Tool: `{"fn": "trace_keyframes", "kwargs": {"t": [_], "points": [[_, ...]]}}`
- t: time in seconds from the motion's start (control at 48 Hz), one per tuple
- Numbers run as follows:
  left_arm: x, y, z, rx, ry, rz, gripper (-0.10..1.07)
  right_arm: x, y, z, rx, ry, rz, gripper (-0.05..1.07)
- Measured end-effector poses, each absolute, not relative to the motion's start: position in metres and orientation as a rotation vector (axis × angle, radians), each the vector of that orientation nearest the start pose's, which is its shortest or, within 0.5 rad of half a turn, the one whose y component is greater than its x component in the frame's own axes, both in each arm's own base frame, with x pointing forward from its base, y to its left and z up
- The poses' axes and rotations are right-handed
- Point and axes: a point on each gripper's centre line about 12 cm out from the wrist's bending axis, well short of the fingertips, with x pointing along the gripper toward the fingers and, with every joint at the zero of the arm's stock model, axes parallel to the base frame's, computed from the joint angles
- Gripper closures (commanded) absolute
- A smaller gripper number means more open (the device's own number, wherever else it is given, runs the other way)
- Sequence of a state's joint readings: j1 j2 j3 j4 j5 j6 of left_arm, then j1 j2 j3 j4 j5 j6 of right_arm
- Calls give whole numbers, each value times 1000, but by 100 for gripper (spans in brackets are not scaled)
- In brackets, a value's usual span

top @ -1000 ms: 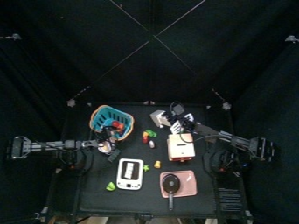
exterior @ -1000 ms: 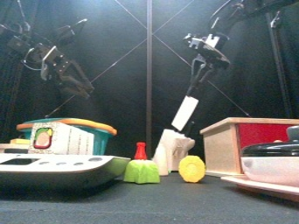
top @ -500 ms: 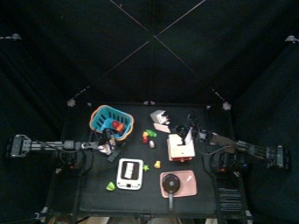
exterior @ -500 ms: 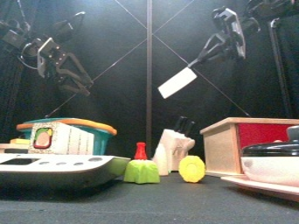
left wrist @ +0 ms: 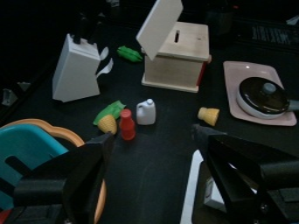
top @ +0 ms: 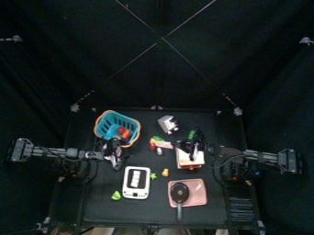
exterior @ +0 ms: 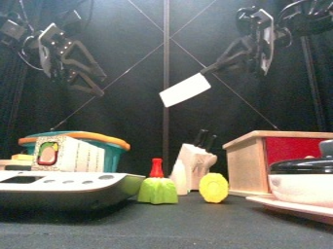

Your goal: Grab cleaver with other hand

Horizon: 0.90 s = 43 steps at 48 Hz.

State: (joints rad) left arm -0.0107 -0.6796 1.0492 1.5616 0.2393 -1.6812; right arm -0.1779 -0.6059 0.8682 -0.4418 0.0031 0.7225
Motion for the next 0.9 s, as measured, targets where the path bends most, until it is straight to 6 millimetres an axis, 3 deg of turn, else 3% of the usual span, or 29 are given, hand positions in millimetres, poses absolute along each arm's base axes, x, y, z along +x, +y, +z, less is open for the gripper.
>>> {"fn": "trace_keyframes", "kwargs": {"t": [0.354,0.896], "points": [[250,5,248,-77,365,123,-5,291,-34,296,289,202,-116,51],[278,2,249,-53,399,112,-5,320,-25,283,237,208,-34,51]]}}
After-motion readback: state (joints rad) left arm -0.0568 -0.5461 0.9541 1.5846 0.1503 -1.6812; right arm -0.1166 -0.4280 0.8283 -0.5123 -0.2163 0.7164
